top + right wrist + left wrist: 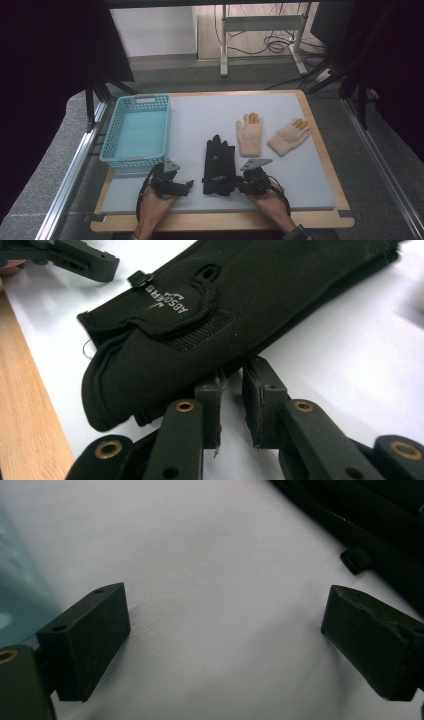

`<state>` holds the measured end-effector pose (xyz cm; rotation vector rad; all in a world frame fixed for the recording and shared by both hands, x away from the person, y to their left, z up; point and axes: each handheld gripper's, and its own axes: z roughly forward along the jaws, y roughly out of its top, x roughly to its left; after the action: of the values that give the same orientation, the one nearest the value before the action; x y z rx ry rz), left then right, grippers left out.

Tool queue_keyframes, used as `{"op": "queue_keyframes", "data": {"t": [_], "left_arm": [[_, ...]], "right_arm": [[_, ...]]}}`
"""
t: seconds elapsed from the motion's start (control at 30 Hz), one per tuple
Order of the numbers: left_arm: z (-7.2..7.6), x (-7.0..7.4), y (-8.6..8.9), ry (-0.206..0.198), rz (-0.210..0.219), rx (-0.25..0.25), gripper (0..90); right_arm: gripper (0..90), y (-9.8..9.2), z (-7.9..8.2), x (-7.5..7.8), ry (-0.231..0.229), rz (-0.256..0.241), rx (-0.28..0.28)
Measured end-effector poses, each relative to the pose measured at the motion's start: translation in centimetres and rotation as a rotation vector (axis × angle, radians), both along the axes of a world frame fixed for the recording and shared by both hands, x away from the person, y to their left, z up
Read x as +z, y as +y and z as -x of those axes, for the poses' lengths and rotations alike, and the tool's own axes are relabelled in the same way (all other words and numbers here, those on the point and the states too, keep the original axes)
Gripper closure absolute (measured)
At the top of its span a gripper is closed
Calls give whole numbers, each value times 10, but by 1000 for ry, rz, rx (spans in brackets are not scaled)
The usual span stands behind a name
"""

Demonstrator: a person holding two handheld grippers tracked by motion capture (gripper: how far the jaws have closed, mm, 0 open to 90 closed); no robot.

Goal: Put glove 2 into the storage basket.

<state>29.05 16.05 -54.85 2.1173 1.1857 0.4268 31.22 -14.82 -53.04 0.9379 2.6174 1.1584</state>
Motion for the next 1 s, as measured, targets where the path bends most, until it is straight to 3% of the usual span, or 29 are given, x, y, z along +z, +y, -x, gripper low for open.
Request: {"op": "queue_keyframes", "data": {"t": [0.23,0.43,0.53,0.67,0.8,1.0], "left_arm": [[5,1,17,-9,-37,29,44],[8,0,28,-14,-31,32,25],[6,-5,37,8,16,44,0],[7,-5,38,2,8,38,0],[6,-5,38,7,12,40,0],[6,-5,38,6,15,41,0]], "right_arm": [[710,20,1,-2,-32,2,29],[703,43,-4,-5,-47,-1,49],[692,54,-7,-6,-58,1,56],[669,66,-10,-6,-87,20,71],[639,66,-9,-6,-84,22,76],[587,49,-7,0,-86,24,62]]}}
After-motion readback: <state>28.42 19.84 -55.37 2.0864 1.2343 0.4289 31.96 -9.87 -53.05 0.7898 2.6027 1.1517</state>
